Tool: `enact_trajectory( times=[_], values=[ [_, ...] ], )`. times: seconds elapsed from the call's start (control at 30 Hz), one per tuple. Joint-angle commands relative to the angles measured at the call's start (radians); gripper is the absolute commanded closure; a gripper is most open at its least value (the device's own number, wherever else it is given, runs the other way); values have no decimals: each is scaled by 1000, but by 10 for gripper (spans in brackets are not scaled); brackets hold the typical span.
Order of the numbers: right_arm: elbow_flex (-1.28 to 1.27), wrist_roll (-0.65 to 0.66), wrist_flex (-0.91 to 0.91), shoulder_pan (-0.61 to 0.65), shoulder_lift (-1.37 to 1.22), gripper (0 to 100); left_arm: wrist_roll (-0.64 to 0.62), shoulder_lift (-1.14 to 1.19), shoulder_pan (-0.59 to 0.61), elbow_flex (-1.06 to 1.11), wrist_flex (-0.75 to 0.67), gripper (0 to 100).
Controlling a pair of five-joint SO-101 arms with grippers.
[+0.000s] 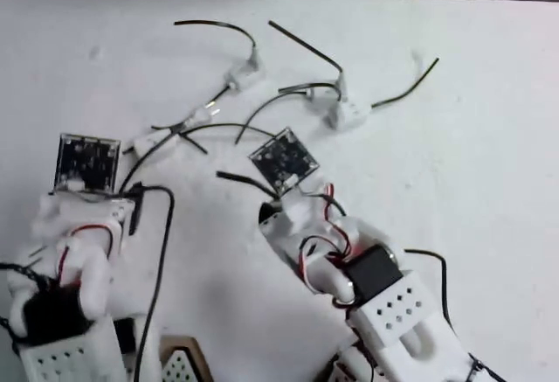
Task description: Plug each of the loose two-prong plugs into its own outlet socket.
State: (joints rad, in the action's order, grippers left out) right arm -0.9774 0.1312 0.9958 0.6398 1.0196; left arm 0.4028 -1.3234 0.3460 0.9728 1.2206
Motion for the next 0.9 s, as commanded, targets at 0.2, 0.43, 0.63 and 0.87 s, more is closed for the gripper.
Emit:
enact_trajectory(
  times=[0.2, 0.43, 0.63, 0.87],
  values=[
    [-123, -12, -110, -15, -2, 981, 265, 547, 56, -258, -23, 731],
    [-146, -12, -110, -13, -2, 981, 575, 892, 134, -522, -23, 661],
    [-147, -12, -110, -13, -2, 981, 732, 1158, 171, -727, -31, 661],
    [-158, -12, -110, -13, -2, 981, 730, 1511, 183, -988, -28, 661]
  ],
)
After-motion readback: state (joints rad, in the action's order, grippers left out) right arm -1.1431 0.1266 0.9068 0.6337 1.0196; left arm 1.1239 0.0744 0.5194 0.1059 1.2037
